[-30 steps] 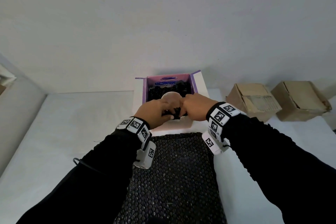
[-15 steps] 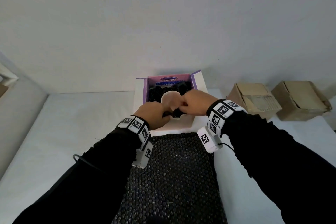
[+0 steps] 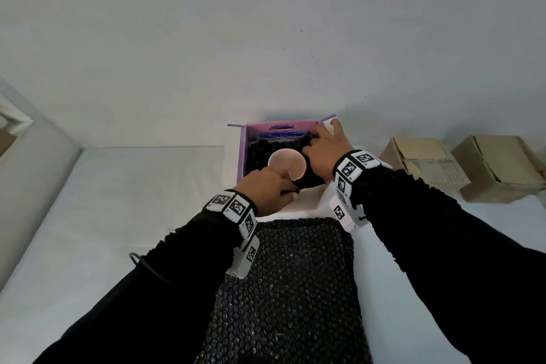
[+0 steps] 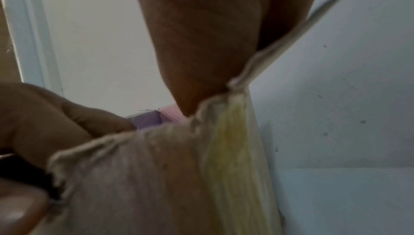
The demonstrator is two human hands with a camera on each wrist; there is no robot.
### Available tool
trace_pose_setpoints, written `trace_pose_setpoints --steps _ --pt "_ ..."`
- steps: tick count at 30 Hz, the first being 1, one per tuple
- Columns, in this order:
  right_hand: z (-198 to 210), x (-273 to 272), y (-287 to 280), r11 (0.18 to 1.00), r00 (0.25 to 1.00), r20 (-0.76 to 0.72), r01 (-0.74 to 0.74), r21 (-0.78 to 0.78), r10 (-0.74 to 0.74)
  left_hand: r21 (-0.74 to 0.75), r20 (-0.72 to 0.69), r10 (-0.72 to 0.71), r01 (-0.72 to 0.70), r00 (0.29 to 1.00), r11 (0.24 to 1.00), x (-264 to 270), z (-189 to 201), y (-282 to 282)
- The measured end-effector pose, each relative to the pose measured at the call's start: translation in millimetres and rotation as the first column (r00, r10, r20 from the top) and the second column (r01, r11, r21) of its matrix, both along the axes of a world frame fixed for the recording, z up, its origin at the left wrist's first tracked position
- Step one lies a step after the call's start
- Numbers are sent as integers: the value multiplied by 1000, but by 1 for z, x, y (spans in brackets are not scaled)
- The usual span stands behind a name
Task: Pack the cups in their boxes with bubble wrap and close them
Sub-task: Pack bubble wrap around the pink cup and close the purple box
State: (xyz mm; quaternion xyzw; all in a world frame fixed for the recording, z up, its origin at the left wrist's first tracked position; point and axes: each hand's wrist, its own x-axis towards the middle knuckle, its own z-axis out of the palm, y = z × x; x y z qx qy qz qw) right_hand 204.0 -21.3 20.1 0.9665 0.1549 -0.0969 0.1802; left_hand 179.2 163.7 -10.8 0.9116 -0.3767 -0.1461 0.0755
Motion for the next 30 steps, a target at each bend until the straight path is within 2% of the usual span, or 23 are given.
trace_pose_setpoints --steps 2,4,6,8,9,11,13,16,20,24,26,30 --pt "-4 3 4 999 1000 -3 11 -41 -11 40 10 -9 9 1000 999 0 1 -2" --pt "-8 4 5 1000 998 59 0 -23 2 1 20 -11 11 1000 1000 1 -1 -1" --pt "-10 5 4 999 989 147 -39 21 35 -141 88 -8 20 996 990 0 -5 1" --pt "-10 5 2 996 986 164 -45 75 32 -272 111 13 18 994 962 0 -7 2" --pt "-10 4 1 995 988 153 -34 94 19 -291 103 10 20 995 956 -1 -8 2" --pt "-11 5 1 995 993 114 -13 99 2 -237 128 -30 60 991 970 0 -12 2" --pt "-13 6 1 999 995 98 -27 38 23 -124 233 -101 133 967 983 2 -14 3" --pt "-16 7 1 999 995 90 -35 -15 37 29 355 -135 133 925 991 -1 -18 3" --pt "-12 4 4 999 994 110 -23 -33 27 131 358 -139 97 923 987 -5 -16 0" --pt "-4 -13 2 985 963 261 -111 132 74 106 344 -145 116 928 988 -5 -15 0" --pt "-6 -25 1 971 974 203 -145 192 106 54 322 -144 134 936 990 -5 -14 1" --pt "-10 -45 -5 971 982 120 -166 171 147 34 237 -104 99 966 995 -7 -10 2"
